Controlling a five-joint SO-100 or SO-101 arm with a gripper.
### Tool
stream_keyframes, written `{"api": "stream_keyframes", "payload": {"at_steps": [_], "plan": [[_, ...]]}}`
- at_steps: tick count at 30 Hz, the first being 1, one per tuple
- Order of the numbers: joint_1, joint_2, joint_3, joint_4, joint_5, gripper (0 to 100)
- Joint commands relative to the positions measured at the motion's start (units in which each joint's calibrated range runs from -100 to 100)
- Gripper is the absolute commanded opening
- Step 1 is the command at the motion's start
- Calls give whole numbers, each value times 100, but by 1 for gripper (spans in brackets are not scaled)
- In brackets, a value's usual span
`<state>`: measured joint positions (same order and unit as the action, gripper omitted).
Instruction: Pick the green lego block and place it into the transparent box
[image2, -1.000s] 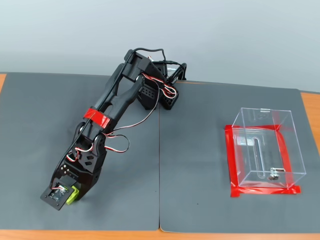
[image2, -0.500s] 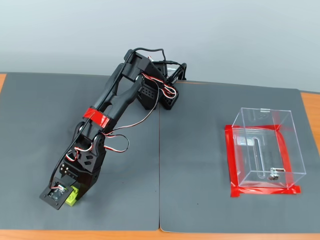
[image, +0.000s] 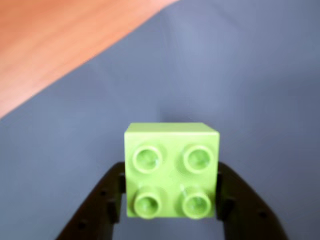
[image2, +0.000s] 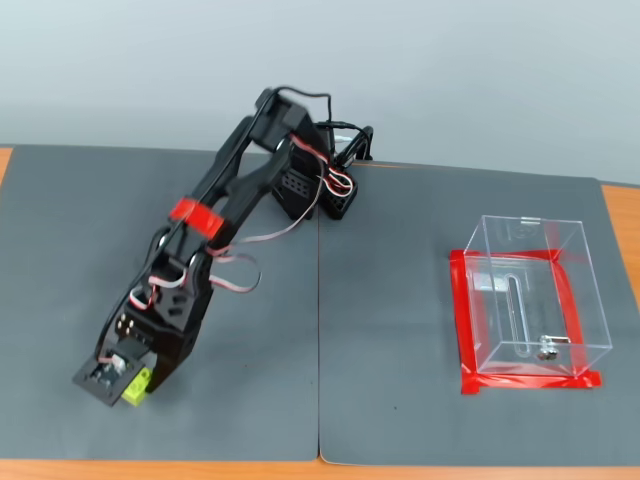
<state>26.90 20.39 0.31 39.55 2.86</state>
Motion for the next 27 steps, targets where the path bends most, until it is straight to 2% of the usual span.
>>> {"api": "stream_keyframes", "payload": {"at_steps": [1,14,27], "plan": [[-127,-1094,254,64,-23,7],[-649,-3188,914,64,19,7],[-2238,-3790,896,64,-17,7]]}}
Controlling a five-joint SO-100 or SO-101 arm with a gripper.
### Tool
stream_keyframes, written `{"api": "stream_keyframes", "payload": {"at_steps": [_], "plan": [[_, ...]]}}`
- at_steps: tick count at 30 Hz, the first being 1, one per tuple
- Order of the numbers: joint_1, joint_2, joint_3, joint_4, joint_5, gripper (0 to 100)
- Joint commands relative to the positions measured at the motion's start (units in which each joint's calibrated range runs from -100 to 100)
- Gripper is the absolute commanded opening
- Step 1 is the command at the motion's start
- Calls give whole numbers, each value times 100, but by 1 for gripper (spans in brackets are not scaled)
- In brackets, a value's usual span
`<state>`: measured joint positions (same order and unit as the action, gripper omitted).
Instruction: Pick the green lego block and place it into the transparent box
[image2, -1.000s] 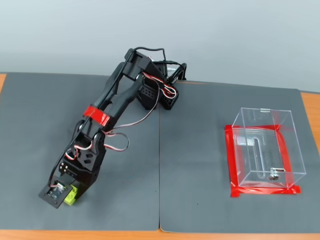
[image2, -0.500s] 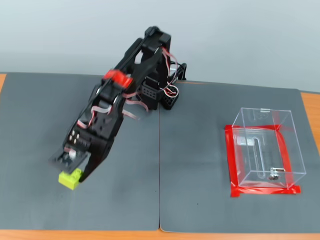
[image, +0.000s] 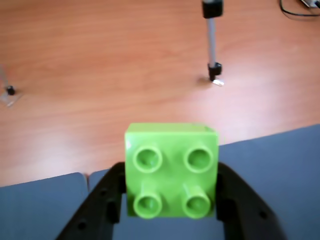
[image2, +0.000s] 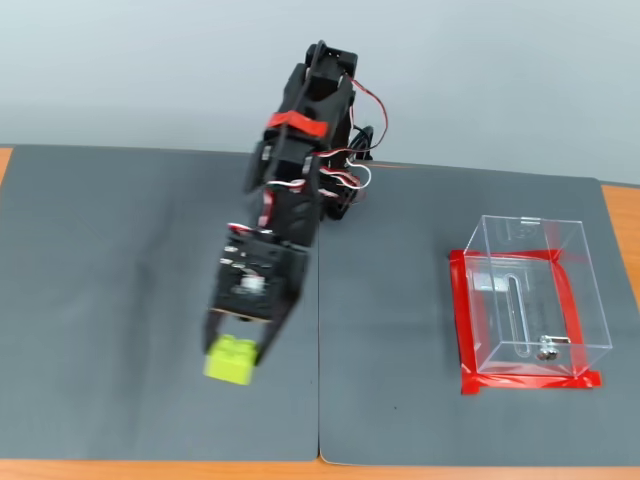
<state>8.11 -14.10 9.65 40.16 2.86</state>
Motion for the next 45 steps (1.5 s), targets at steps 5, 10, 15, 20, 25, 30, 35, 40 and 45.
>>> {"api": "stream_keyframes", "payload": {"at_steps": [5,10,15,20,25,30,35,40,45], "plan": [[-1195,-417,-29,3,-23,7],[-1993,-417,-29,12,-23,7],[-2784,-417,-29,12,-23,7],[-3582,-408,-20,12,-17,7],[-4268,-357,-20,12,9,7],[-4820,-323,-20,12,-7,7],[-5246,-315,206,12,-17,7],[-5499,-315,577,12,-23,7],[-5626,-315,667,12,-23,7]]}}
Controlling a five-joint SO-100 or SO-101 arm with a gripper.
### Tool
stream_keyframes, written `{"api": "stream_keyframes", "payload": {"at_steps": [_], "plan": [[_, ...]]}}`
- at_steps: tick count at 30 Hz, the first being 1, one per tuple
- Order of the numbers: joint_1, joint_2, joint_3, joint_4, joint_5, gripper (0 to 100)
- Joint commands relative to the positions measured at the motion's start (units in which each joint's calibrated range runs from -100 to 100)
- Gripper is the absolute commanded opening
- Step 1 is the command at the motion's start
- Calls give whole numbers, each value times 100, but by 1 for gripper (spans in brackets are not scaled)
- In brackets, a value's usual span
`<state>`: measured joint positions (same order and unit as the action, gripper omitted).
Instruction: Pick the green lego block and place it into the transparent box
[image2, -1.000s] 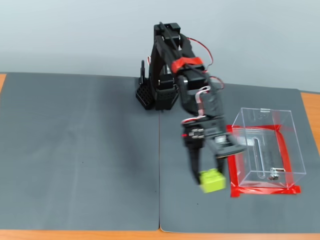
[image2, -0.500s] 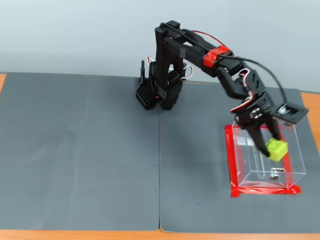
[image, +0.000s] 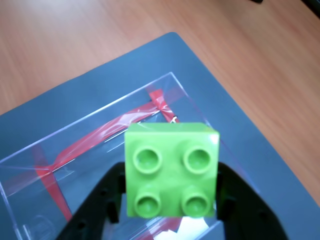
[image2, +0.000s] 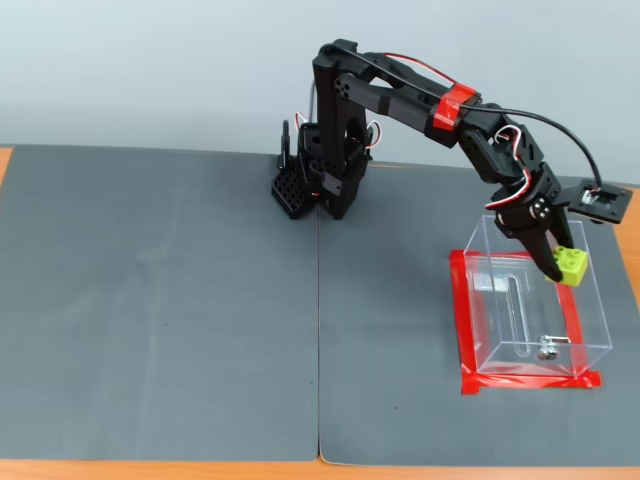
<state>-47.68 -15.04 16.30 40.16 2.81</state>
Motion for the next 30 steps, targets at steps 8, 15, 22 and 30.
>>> {"api": "stream_keyframes", "payload": {"at_steps": [8,15,22,30], "plan": [[-174,-221,374,3,-18,7],[-167,-221,383,3,-18,8],[-174,-221,392,3,-23,22],[-137,-221,383,3,-23,24]]}}
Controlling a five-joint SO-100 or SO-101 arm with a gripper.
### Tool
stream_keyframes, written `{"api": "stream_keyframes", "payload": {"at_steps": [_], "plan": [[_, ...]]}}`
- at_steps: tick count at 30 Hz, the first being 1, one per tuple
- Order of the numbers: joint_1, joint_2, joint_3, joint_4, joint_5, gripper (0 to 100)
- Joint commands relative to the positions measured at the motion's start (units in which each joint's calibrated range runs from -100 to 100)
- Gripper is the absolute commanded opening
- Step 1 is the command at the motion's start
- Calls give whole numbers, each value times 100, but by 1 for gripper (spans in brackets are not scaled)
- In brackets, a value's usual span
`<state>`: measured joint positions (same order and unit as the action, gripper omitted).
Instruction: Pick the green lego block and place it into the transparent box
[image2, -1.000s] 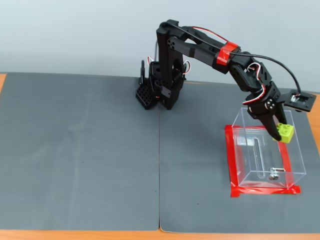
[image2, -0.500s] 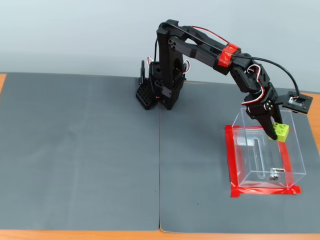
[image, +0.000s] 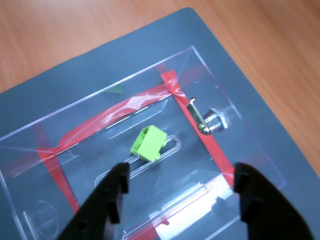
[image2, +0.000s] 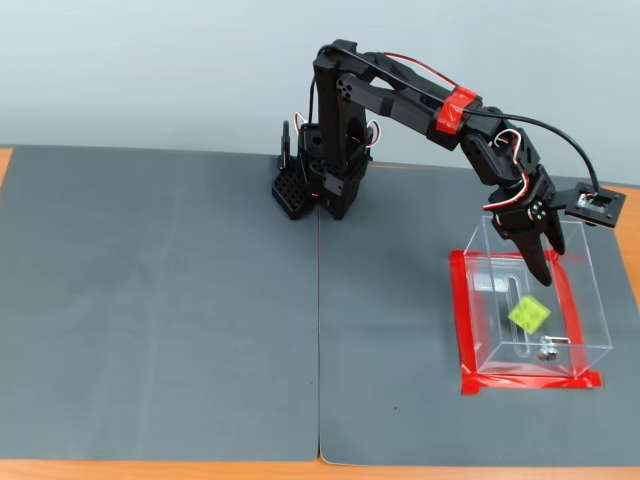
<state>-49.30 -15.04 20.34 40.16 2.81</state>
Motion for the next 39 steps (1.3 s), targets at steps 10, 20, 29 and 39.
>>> {"api": "stream_keyframes", "payload": {"at_steps": [10,20,29,39], "plan": [[47,-289,-21,12,-23,20],[376,-416,-121,-14,19,2],[1256,-1196,-21,3,-18,2],[3360,-2816,1109,-66,-23,2]]}}
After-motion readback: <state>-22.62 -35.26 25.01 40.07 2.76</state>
